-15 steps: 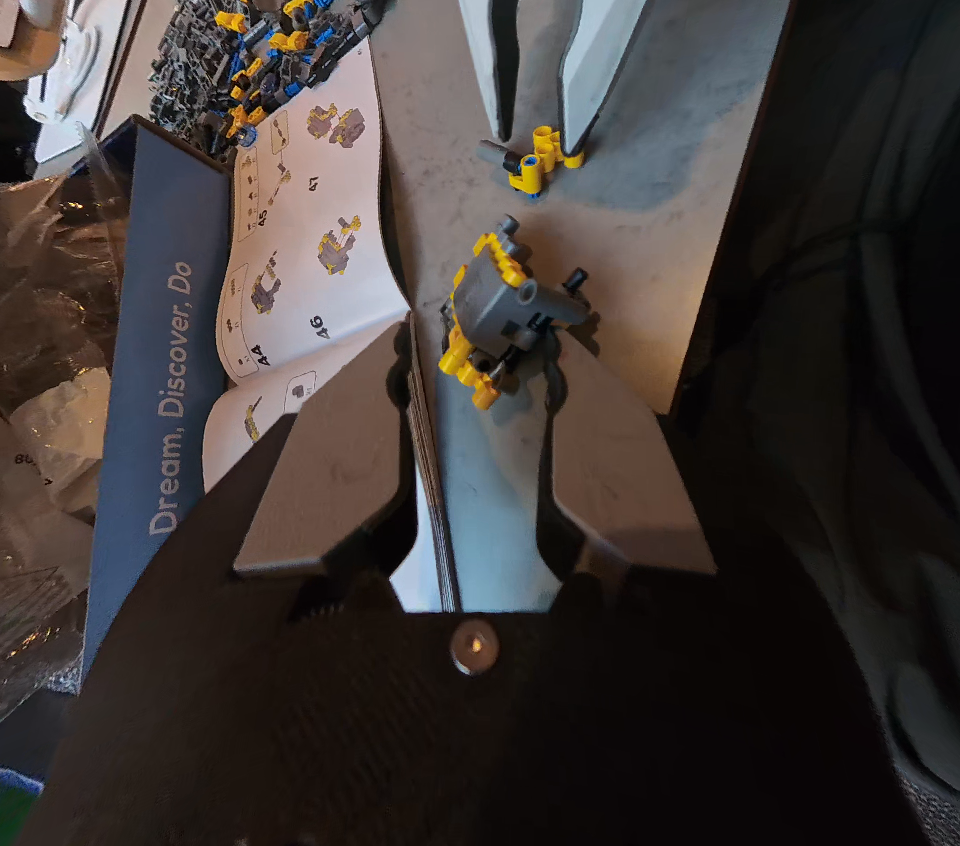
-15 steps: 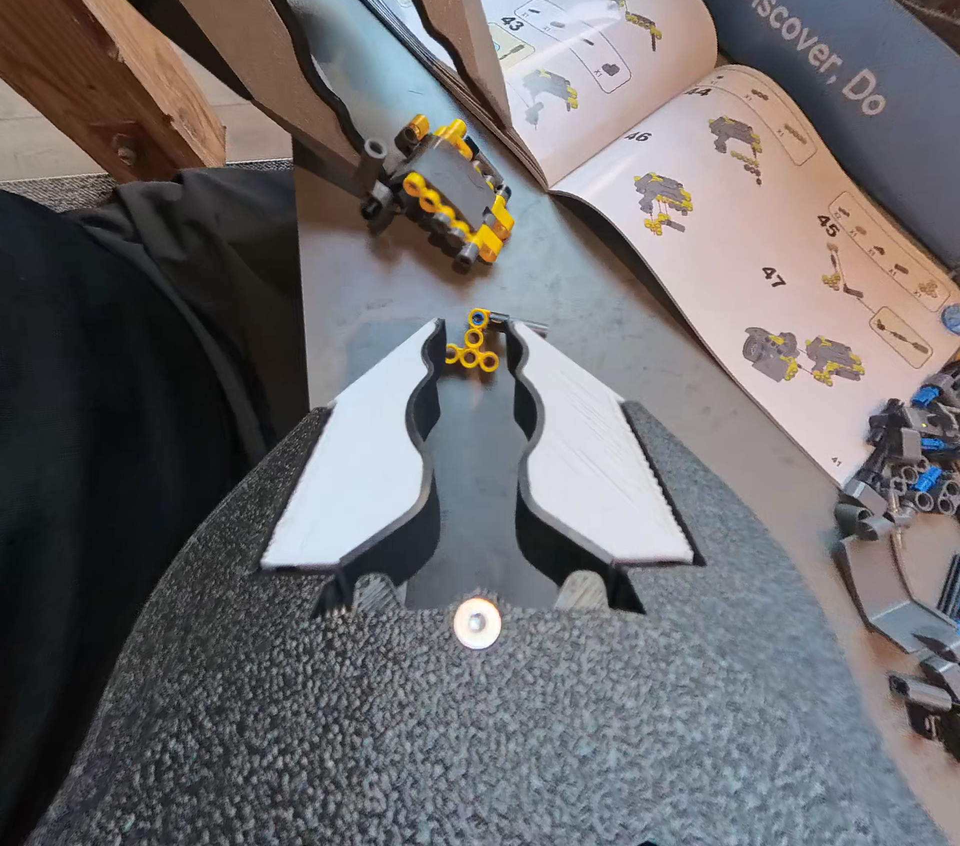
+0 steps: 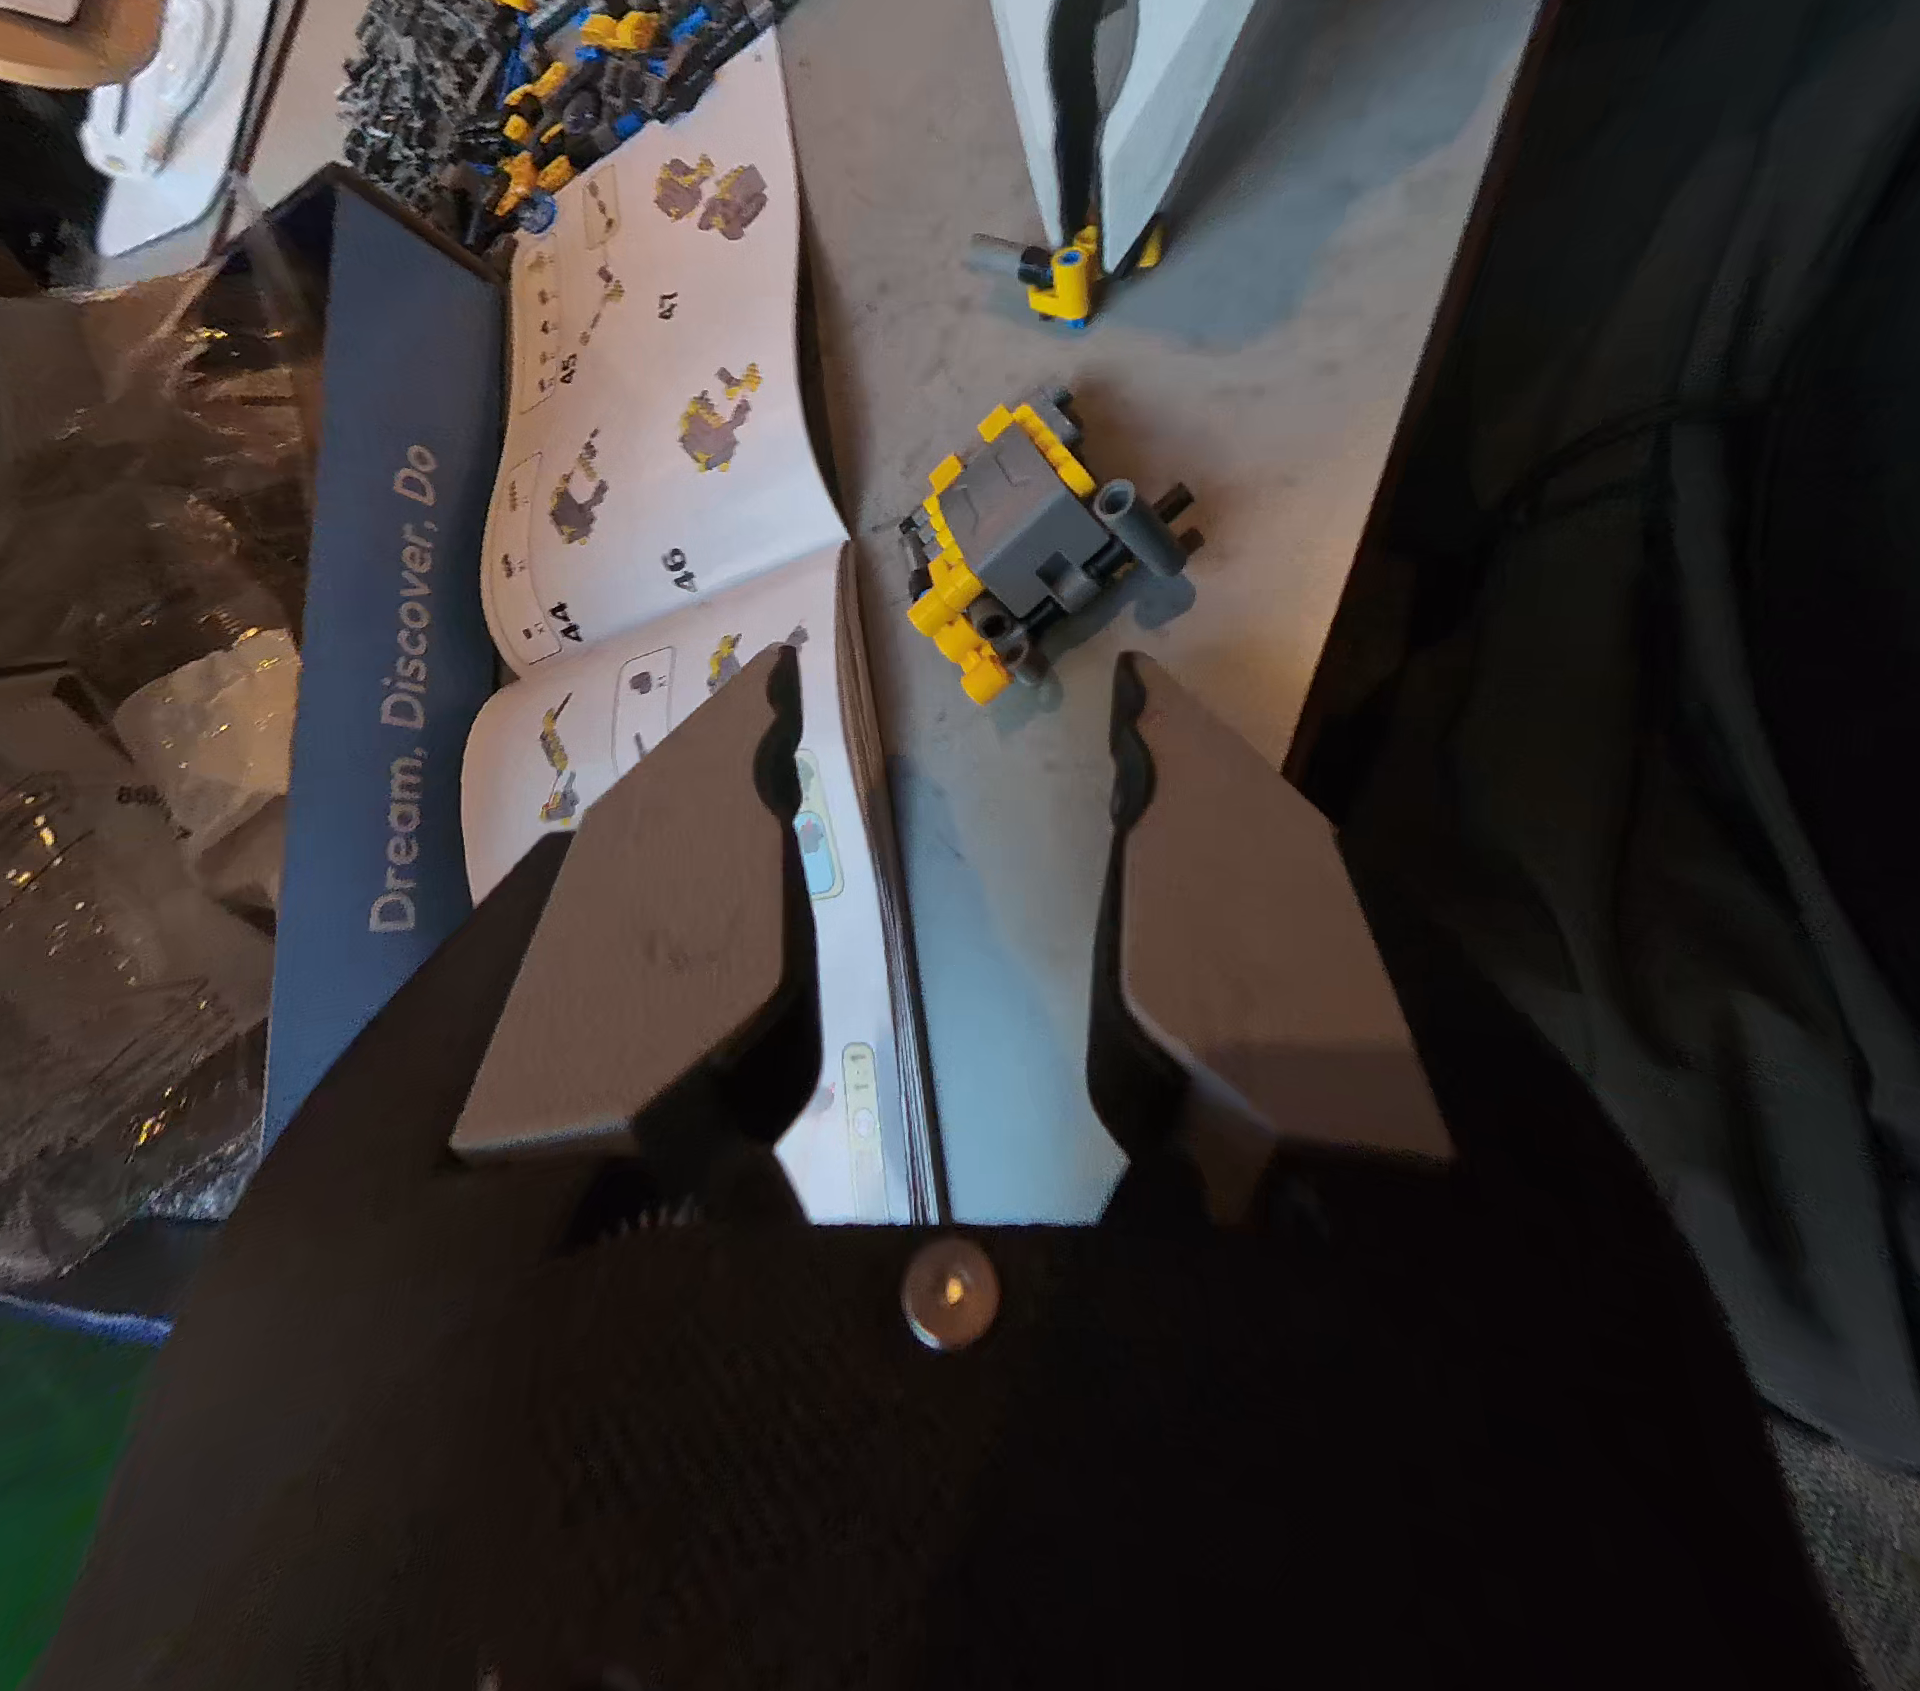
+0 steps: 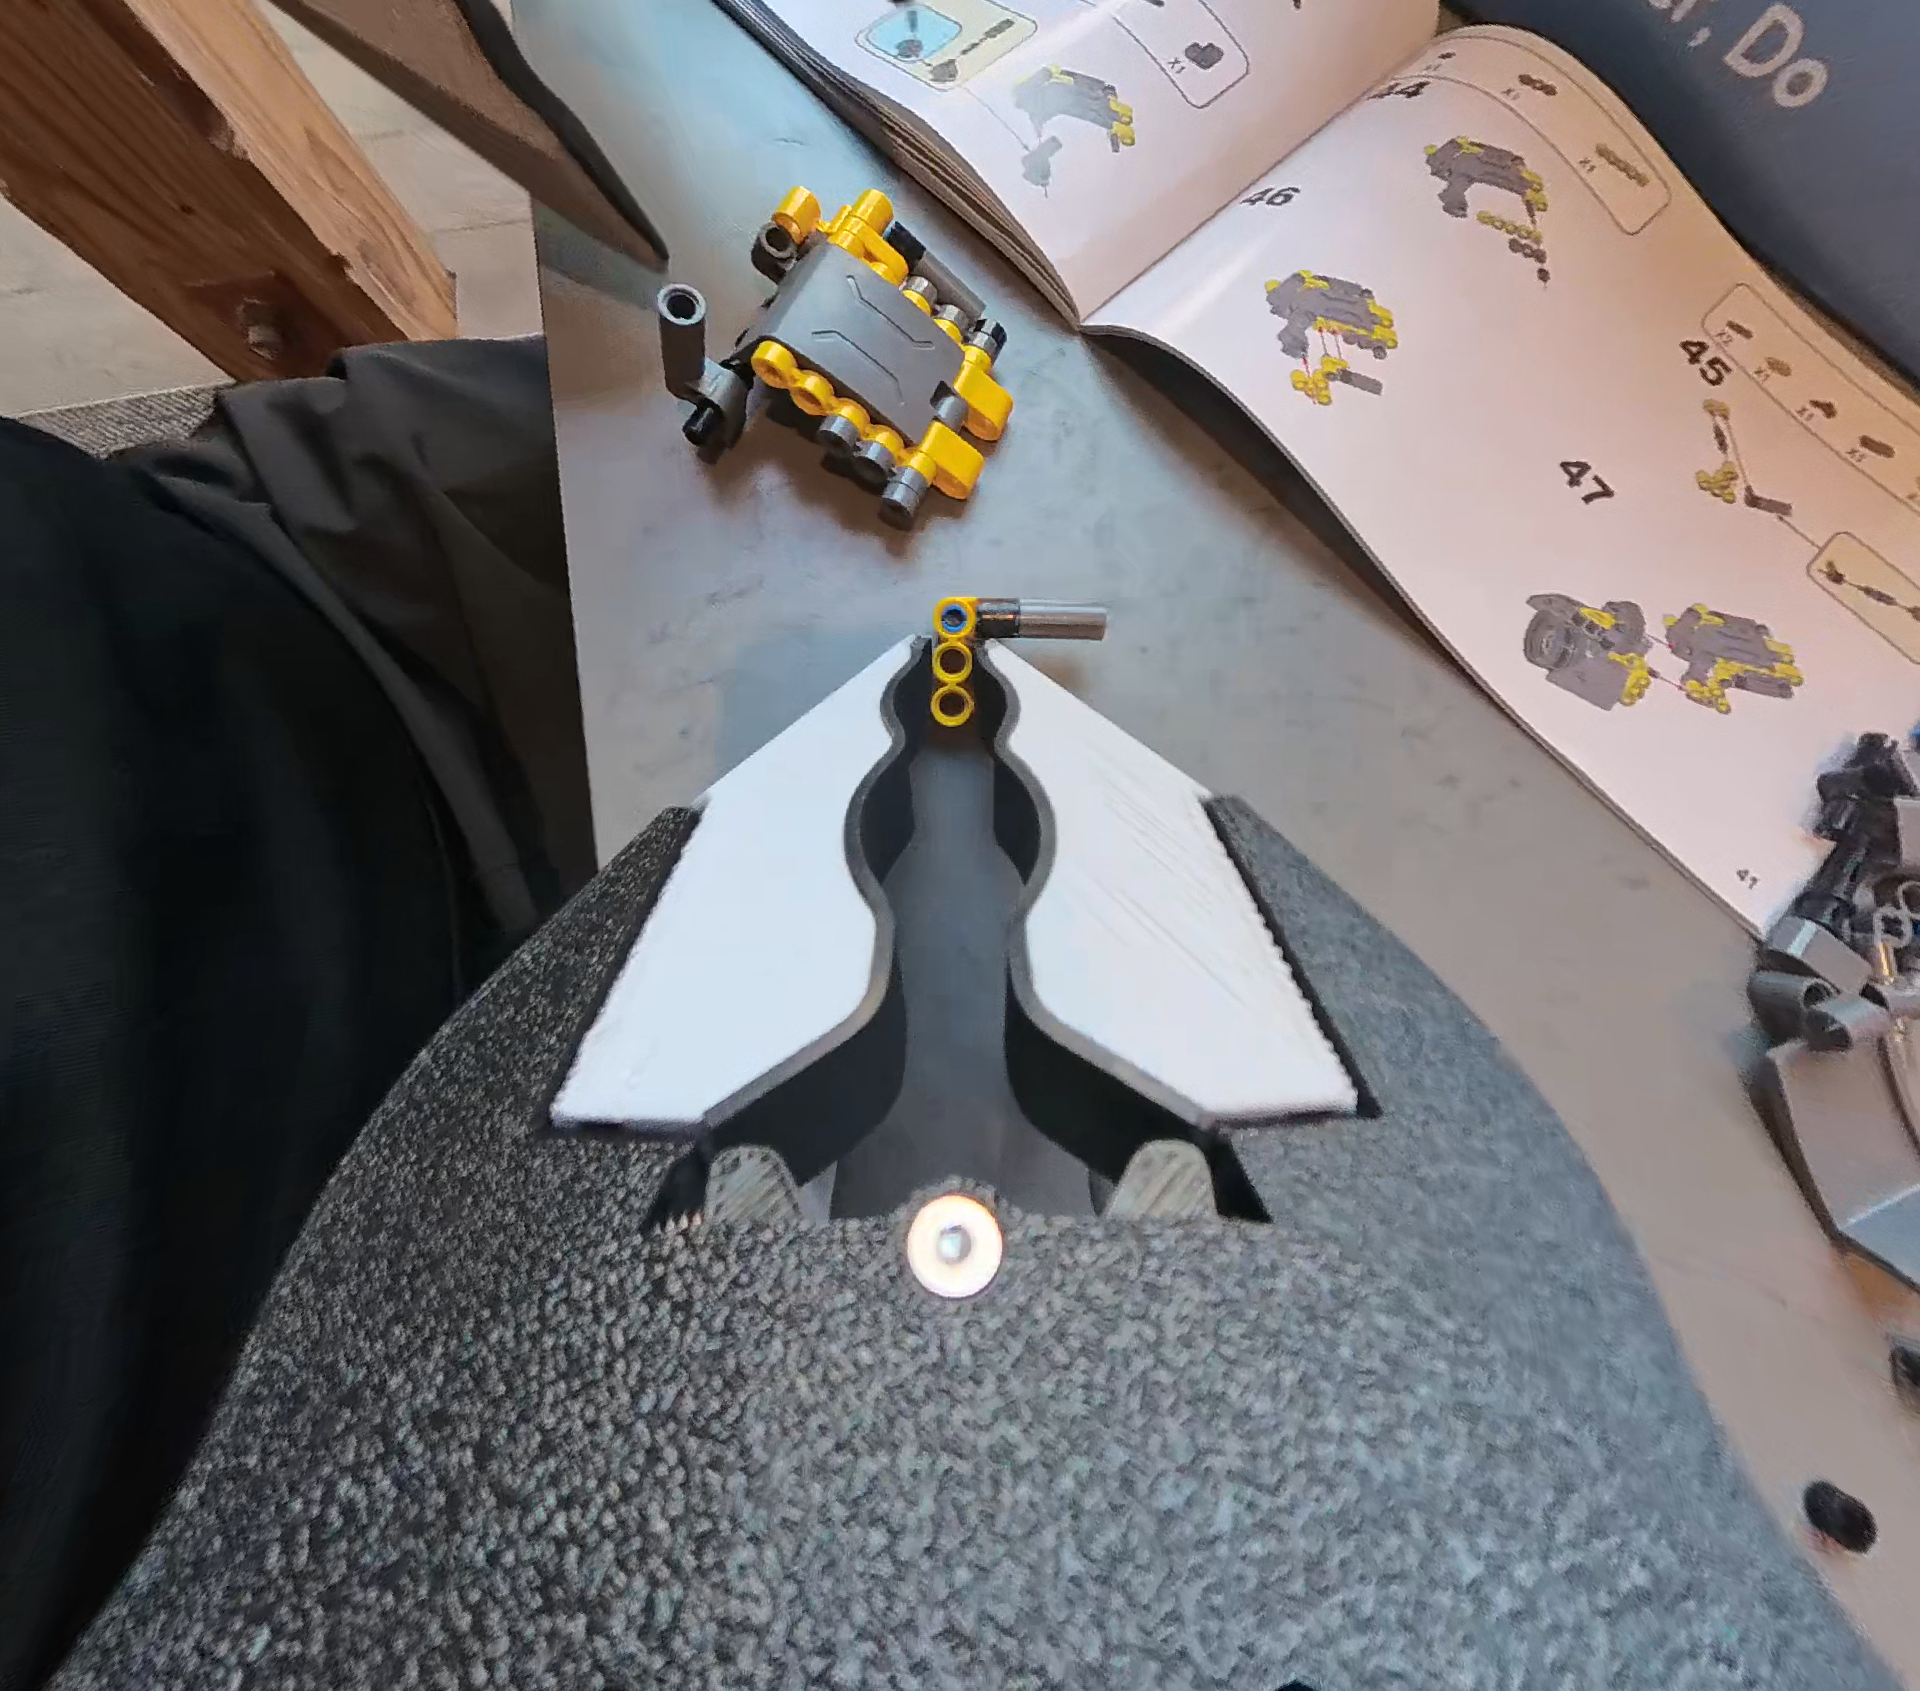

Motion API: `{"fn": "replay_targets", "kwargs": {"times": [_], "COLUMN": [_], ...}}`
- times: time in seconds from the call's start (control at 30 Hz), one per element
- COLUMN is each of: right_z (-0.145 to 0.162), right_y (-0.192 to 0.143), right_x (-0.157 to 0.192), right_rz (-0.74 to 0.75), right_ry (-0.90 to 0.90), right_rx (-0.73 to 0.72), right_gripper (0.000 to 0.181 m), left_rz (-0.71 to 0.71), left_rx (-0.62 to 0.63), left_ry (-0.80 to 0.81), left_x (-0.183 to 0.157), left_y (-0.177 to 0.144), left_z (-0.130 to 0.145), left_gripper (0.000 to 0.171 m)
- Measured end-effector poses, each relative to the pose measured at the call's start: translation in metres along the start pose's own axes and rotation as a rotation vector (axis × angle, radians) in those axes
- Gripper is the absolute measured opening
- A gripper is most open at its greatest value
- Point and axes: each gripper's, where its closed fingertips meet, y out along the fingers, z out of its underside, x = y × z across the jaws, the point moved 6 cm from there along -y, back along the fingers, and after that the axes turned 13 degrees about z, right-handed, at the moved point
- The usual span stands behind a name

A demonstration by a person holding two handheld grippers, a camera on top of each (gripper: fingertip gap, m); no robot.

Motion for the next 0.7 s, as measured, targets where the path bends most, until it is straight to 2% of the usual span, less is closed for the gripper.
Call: {"fn": "replay_targets", "kwargs": {"times": [0.17,0.23,0.53,0.7], "right_z": [-0.007,-0.012,-0.030,-0.039], "right_y": [-0.010,-0.016,-0.033,-0.037], "right_x": [0.001,0.006,0.030,0.037], "right_rz": [-0.001,0.002,0.194,0.430], "right_ry": [0.012,-0.034,-0.464,-0.766], "right_rx": [-0.107,-0.183,-0.409,-0.493], "right_gripper": [0.006,0.006,0.006,0.006], "left_rz": [-0.096,-0.085,0.103,0.168], "left_rx": [-0.059,-0.084,-0.195,-0.275], "left_ry": [-0.047,-0.080,-0.256,-0.309], "left_x": [0.000,-0.004,-0.016,-0.021], "left_y": [-0.012,-0.012,-0.006,-0.002], "left_z": [-0.020,-0.029,-0.035,-0.040], "left_gripper": [0.040,0.039,0.041,0.040]}}
